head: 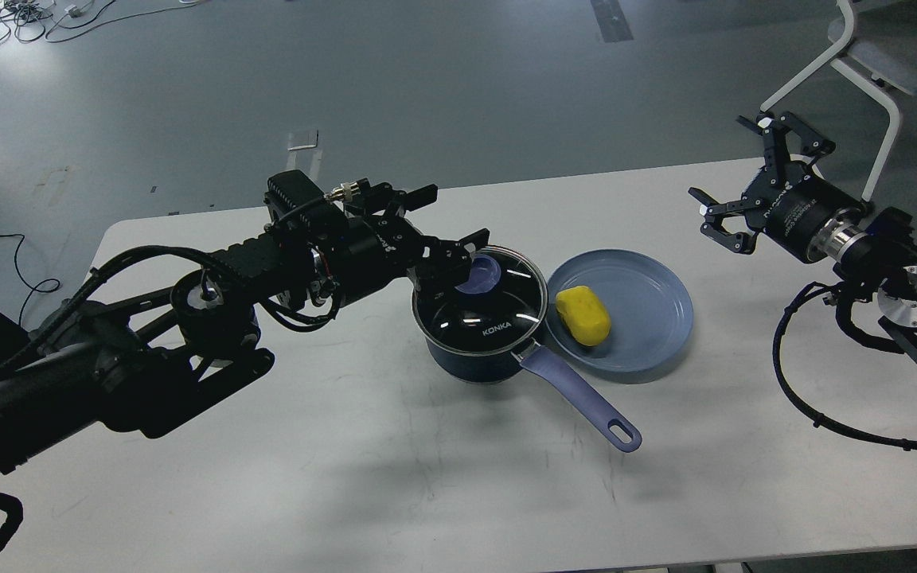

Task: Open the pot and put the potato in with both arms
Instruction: 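Reach the left gripper to the blue knob of the pot lid, then close the left gripper on the lid knob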

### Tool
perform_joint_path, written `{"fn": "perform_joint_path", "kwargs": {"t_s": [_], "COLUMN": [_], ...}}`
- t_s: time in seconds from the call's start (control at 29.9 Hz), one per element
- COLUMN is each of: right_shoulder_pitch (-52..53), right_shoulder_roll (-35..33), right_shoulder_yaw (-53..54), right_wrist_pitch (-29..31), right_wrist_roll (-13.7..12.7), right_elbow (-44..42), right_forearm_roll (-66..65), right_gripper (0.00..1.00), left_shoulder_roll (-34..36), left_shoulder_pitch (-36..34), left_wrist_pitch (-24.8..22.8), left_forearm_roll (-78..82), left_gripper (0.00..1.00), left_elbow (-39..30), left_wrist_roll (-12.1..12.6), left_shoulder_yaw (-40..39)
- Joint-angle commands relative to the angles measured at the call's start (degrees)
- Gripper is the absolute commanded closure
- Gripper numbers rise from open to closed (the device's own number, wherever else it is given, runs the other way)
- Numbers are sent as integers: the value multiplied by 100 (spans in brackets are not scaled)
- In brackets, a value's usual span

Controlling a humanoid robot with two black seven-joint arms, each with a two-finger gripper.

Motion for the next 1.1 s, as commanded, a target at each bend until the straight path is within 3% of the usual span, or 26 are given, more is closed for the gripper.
{"fn": "perform_joint_path", "kwargs": {"t_s": [0.0,0.2,0.33,1.07], "right_shoulder_pitch": [0,-9,-9,-44], "right_shoulder_roll": [-2,-28,-19,-37], "right_shoulder_yaw": [-12,-29,-29,-38], "right_wrist_pitch": [-1,-9,-18,-18], "right_wrist_roll": [-3,-3,5,5], "right_elbow": [-12,-20,-20,-47], "right_forearm_roll": [-13,-13,-13,-22], "right_gripper": [0,0,0,0], "left_shoulder_roll": [-22,-101,-627,-892], "left_shoulder_pitch": [-8,-8,-17,194], "left_wrist_pitch": [21,21,161,337], "left_forearm_roll": [7,77,446,499], "left_gripper": [2,2,2,2], "left_elbow": [33,278,964,1387], "left_wrist_roll": [-371,-345,-354,-345], "left_shoulder_yaw": [3,3,3,187]}}
